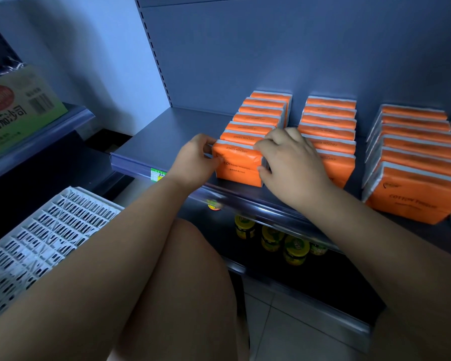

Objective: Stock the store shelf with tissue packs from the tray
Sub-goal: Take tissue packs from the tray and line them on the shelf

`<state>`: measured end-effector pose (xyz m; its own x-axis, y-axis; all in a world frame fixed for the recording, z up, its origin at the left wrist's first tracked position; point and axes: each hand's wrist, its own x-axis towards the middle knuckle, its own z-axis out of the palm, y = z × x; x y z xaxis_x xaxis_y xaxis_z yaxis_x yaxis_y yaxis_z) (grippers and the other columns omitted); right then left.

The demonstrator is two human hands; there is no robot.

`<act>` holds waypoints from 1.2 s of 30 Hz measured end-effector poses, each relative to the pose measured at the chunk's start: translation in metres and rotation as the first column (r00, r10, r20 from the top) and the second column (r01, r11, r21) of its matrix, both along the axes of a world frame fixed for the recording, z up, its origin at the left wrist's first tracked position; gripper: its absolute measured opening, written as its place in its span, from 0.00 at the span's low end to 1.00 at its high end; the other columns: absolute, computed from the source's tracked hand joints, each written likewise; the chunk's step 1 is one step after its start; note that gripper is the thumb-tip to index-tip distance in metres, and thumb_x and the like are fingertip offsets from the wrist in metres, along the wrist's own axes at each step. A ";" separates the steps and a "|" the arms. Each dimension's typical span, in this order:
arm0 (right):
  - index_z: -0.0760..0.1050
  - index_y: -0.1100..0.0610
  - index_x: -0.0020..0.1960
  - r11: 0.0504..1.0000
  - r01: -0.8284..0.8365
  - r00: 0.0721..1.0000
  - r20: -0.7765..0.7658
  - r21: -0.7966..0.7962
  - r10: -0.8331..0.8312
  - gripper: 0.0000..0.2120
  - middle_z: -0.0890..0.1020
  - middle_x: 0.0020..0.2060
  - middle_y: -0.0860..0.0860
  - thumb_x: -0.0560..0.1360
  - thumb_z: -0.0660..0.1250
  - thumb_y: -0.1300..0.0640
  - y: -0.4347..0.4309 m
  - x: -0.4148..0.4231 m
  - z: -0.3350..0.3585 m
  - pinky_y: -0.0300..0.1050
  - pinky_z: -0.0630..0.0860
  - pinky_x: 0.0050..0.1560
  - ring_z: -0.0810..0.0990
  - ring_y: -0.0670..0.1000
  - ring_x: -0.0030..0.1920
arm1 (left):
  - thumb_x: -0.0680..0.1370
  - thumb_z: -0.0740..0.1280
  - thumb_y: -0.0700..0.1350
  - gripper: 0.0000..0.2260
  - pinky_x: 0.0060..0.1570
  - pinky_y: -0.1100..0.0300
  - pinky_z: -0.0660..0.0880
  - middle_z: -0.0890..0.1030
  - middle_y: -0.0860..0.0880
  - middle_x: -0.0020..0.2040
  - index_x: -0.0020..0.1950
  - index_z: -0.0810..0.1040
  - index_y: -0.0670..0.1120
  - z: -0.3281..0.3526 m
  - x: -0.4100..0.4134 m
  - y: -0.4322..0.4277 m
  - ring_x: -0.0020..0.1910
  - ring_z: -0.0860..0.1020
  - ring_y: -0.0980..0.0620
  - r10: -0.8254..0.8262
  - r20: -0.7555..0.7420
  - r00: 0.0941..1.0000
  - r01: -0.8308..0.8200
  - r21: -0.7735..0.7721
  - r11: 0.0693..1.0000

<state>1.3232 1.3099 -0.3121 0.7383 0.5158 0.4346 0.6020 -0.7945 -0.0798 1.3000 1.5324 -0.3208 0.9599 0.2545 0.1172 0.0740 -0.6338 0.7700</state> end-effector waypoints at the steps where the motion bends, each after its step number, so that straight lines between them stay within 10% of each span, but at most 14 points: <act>1: 0.80 0.54 0.62 1.000 0.003 1.000 0.000 -0.005 -0.003 0.16 0.79 0.58 0.52 0.75 0.72 0.54 0.000 0.000 0.000 0.57 0.74 0.62 0.73 0.58 0.62 | 0.78 0.71 0.40 0.11 0.55 0.48 0.81 0.82 0.48 0.53 0.60 0.77 0.45 0.001 0.000 0.000 0.52 0.82 0.48 0.001 0.000 1.000 -0.001 0.001 1.000; 11: 0.78 0.54 0.64 1.000 0.005 1.000 0.012 -0.020 -0.005 0.18 0.78 0.60 0.52 0.76 0.70 0.51 0.002 -0.006 0.002 0.55 0.70 0.65 0.72 0.58 0.65 | 0.78 0.70 0.39 0.12 0.55 0.51 0.80 0.82 0.49 0.55 0.61 0.77 0.46 0.008 -0.008 -0.002 0.55 0.82 0.48 0.023 -0.052 0.998 -0.022 0.009 1.000; 16: 0.71 0.57 0.74 0.994 -0.069 0.998 -0.005 0.083 0.069 0.27 0.76 0.70 0.53 0.81 0.62 0.43 0.007 -0.014 0.003 0.54 0.66 0.75 0.68 0.57 0.76 | 0.79 0.71 0.47 0.24 0.63 0.46 0.75 0.77 0.44 0.69 0.73 0.71 0.44 0.016 -0.025 -0.002 0.66 0.77 0.42 0.021 -0.146 0.989 0.029 0.337 0.941; 29: 0.63 0.56 0.81 0.904 -0.176 0.942 -0.200 0.388 0.270 0.34 0.64 0.81 0.51 0.82 0.53 0.38 0.053 -0.073 0.031 0.49 0.57 0.80 0.59 0.50 0.81 | 0.82 0.57 0.61 0.29 0.71 0.38 0.67 0.76 0.42 0.73 0.75 0.71 0.42 0.011 -0.134 0.003 0.74 0.70 0.38 0.294 0.309 0.904 -0.421 0.534 0.733; 36: 0.62 0.57 0.81 0.903 -0.379 0.907 -0.113 0.202 0.405 0.33 0.66 0.79 0.54 0.83 0.53 0.39 0.115 -0.134 0.022 0.51 0.60 0.79 0.61 0.55 0.80 | 0.83 0.51 0.63 0.31 0.78 0.39 0.59 0.72 0.44 0.77 0.77 0.69 0.44 -0.048 -0.221 0.029 0.78 0.66 0.40 0.480 0.099 0.871 -0.427 0.637 0.642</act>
